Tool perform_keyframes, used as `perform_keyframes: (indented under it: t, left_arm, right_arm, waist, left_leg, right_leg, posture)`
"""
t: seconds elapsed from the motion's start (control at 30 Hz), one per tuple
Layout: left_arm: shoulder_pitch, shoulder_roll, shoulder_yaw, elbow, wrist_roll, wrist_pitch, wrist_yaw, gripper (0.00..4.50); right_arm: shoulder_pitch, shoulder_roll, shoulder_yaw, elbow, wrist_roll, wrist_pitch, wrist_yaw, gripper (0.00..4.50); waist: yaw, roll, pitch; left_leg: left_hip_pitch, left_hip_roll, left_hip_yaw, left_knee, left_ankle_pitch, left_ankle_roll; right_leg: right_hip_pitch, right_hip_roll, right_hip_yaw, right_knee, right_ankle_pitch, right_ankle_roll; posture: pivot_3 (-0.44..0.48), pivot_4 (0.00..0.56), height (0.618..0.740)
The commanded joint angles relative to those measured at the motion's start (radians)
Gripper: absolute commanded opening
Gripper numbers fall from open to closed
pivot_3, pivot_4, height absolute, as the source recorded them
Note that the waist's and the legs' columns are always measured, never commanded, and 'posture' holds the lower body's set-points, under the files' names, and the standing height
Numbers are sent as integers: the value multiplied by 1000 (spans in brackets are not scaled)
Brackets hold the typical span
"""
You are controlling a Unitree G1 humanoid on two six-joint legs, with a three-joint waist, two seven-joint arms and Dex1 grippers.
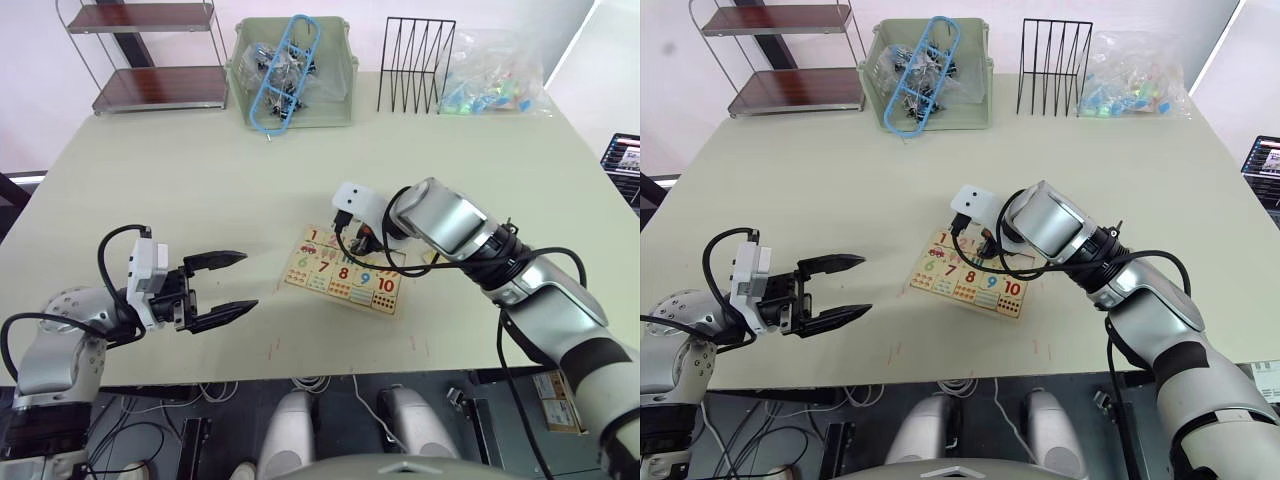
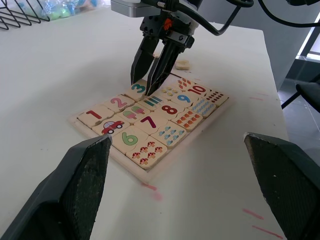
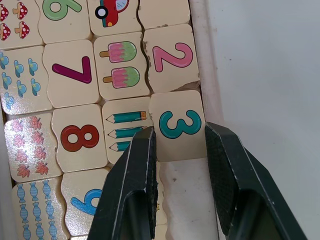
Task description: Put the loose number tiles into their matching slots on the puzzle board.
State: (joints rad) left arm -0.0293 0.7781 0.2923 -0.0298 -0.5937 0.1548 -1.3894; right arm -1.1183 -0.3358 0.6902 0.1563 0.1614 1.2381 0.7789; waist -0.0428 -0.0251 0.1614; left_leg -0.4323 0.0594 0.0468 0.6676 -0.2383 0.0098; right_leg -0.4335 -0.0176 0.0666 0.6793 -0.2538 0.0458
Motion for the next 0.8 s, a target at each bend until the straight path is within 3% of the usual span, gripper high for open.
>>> perform_keyframes:
  t: [0.03,0.27,0.3,0.33,0.37,0.4,0.43,0.5,0.53,0.57,0.8]
  left_arm:
    - [7,5,15,-35,-24,0,-2,4500]
    - [6,2,13,-33,-21,0,-2,4500]
    - [6,2,13,-33,-21,0,-2,4500]
    - [6,2,12,-33,-21,0,-2,4500]
    - [6,2,12,-32,-19,-1,-1,4500]
    - [6,2,11,-31,-18,-1,-1,4500]
    - [6,1,10,-31,-17,-2,-1,4500]
    - [8,2,11,-32,-18,-1,-1,4500]
    - [9,1,12,-32,-18,-1,-1,4500]
    - [10,1,12,-32,-18,-2,-2,4500]
    - [3,0,10,-25,-16,-5,-1,4500]
  right_arm:
    - [-12,0,-8,-18,-9,-14,7,842]
    - [-8,-5,-5,-25,-11,-18,15,842]
    - [-9,-5,-6,-26,-12,-18,16,1871]
    - [-9,-5,-7,-26,-12,-17,17,2176]
    - [-9,-6,-7,-28,-13,-18,19,2759]
    - [-10,-8,-6,-31,-13,-22,23,2759]
    - [-10,-8,-6,-32,-13,-22,26,3398]
    - [-9,-8,-6,-36,-13,-22,28,3680]
    - [-9,-8,-7,-37,-13,-21,28,4248]
    - [-9,-8,-9,-37,-13,-21,27,4454]
    - [-15,-35,-41,-65,3,-23,46,4454]
  waist:
    - [0,0,0]
    - [0,0,0]
    - [0,0,0]
    - [0,0,0]
    - [0,0,0]
    - [0,0,0]
    - [0,0,0]
    - [0,0,0]
    - [0,0,0]
    - [0,0,0]
    - [0,0,0]
  left_leg:
    - [0,0,0,0,0,0]
    - [0,0,0,0,0,0]
    - [0,0,0,0,0,0]
    - [0,0,0,0,0,0]
    - [0,0,0,0,0,0]
    - [0,0,0,0,0,0]
    - [0,0,0,0,0,0]
    - [0,0,0,0,0,0]
    - [0,0,0,0,0,0]
    - [0,0,0,0,0,0]
    - [0,0,0,0,0,0]
  right_leg:
    - [0,0,0,0,0,0]
    - [0,0,0,0,0,0]
    - [0,0,0,0,0,0]
    - [0,0,0,0,0,0]
    - [0,0,0,0,0,0]
    - [0,0,0,0,0,0]
    - [0,0,0,0,0,0]
    - [0,0,0,0,0,0]
    - [0,0,0,0,0,0]
    - [0,0,0,0,0,0]
    - [0,0,0,0,0,0]
  posture:
    - [0,150,740]
    - [0,150,740]
    - [0,150,740]
    - [0,150,740]
    - [0,150,740]
    - [0,150,740]
    - [0,150,740]
    - [0,150,740]
    - [0,150,740]
    - [0,150,740]
    - [0,150,740]
